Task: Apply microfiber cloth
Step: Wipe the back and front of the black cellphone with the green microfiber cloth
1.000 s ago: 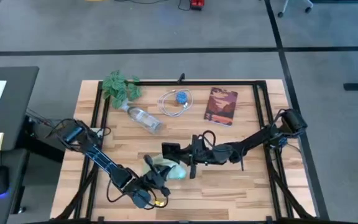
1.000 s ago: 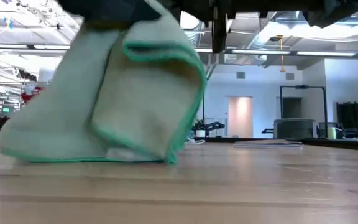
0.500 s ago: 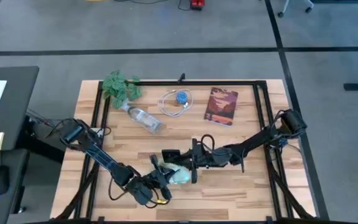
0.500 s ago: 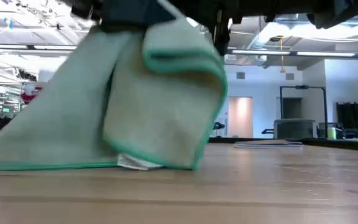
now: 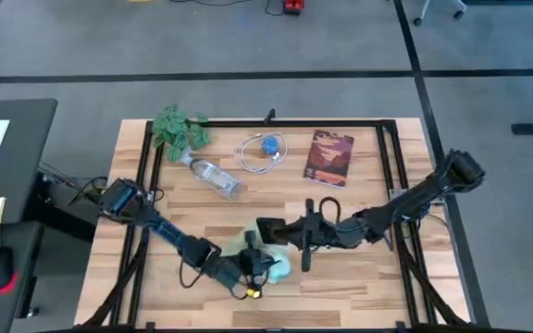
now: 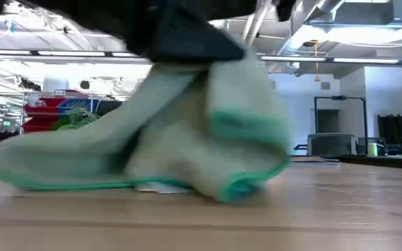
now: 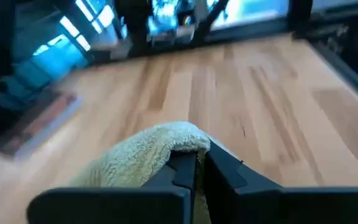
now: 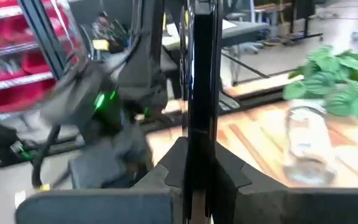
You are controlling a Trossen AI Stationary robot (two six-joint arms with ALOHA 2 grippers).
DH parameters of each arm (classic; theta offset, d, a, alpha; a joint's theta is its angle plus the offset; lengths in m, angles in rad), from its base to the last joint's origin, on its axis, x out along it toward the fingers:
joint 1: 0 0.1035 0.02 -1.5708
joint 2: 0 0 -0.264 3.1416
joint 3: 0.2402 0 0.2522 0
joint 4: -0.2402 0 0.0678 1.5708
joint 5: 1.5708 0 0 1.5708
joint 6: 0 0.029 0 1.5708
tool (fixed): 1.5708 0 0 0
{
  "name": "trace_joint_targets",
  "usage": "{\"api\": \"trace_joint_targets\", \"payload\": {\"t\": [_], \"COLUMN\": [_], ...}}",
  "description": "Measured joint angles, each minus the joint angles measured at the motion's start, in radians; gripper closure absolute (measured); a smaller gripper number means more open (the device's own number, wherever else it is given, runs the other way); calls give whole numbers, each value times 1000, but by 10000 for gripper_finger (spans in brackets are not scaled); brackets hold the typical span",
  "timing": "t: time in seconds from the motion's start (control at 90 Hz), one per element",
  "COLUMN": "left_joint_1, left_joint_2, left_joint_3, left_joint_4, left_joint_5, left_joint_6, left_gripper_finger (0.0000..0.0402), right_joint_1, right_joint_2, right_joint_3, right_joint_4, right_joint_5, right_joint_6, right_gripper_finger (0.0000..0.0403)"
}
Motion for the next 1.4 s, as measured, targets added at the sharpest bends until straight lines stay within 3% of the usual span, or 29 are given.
{"api": "trace_joint_targets", "payload": {"t": [0.089, 0.267, 0.378, 0.589, 0.756, 0.878, 1.056, 1.244, 1.4], "left_joint_1": [28, 81, 87, 55, 7, -27, -54, -67, -128], "left_joint_2": [0, 50, 81, 37, -48, -94, -100, -68, -70], "left_joint_3": [0, 1, 19, 79, 154, 192, 200, 198, 198], "left_joint_4": [10, -1, -35, -125, -387, -525, -662, -891, -1114], "left_joint_5": [36, -50, 9, 49, 49, 20, 23, 251, 204], "left_joint_6": [36, 47, 66, 81, 102, 14, -169, -393, -535], "left_gripper_finger": [402, 402, 386, 280, 189, 156, 149, 147, 145], "right_joint_1": [30, 84, 95, 79, 67, 61, 55, 50, 46], "right_joint_2": [-15, -21, -21, -12, -11, -9, 16, 58, 97], "right_joint_3": [-1, -2, -2, -3, -2, -3, -3, -2, -3], "right_joint_4": [-51, -101, -159, -295, -353, -352, -337, -286, -262], "right_joint_5": [70, 193, 223, 240, 239, 240, 232, 209, 182], "right_joint_6": [2, 4, 58, 191, 243, 240, 247, 251, 254], "right_gripper_finger": [383, 383, 383, 383, 383, 383, 383, 383, 383]}}
